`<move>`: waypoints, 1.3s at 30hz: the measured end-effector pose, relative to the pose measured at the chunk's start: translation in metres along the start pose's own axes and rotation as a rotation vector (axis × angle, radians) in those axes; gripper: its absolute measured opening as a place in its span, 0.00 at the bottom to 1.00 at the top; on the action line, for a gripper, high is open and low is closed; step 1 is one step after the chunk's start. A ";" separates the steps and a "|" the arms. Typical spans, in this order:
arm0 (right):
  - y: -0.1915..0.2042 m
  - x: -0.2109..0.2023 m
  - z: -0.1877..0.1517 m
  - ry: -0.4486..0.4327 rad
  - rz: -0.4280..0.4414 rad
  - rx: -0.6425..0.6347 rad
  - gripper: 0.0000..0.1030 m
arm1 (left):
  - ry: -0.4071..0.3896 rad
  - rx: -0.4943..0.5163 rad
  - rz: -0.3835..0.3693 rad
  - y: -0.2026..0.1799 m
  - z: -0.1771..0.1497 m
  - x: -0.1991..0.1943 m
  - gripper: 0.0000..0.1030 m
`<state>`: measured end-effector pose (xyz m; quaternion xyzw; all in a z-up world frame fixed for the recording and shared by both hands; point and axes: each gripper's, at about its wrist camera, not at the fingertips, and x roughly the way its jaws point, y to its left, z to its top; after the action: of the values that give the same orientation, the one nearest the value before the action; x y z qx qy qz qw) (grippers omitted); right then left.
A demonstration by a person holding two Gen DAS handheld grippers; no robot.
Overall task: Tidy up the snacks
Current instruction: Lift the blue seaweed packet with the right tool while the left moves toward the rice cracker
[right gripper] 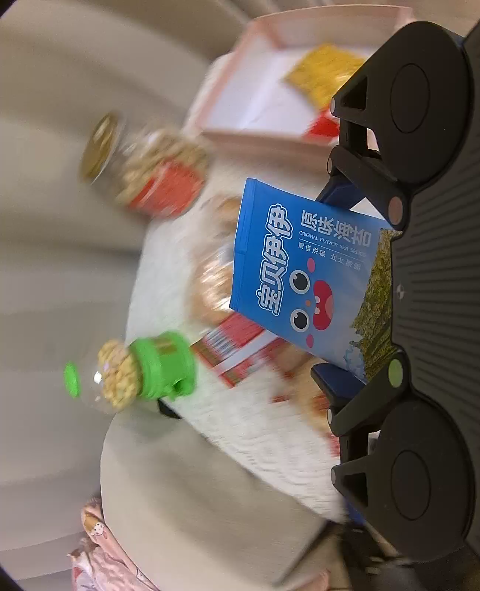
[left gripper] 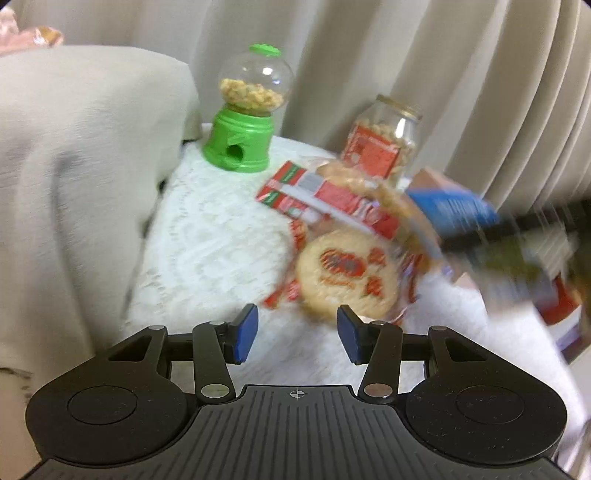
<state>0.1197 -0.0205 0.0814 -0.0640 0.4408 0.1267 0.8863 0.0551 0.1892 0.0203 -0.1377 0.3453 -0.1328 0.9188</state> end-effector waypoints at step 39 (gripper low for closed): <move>-0.134 -0.041 -0.197 -0.150 -0.149 0.337 0.86 | 0.096 0.339 -0.148 -0.143 -0.006 0.003 0.50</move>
<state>-0.0171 -0.2003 -0.0040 0.0622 0.3824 -0.0105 0.9219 0.0327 0.0548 0.0634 0.0005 0.3504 -0.2627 0.8990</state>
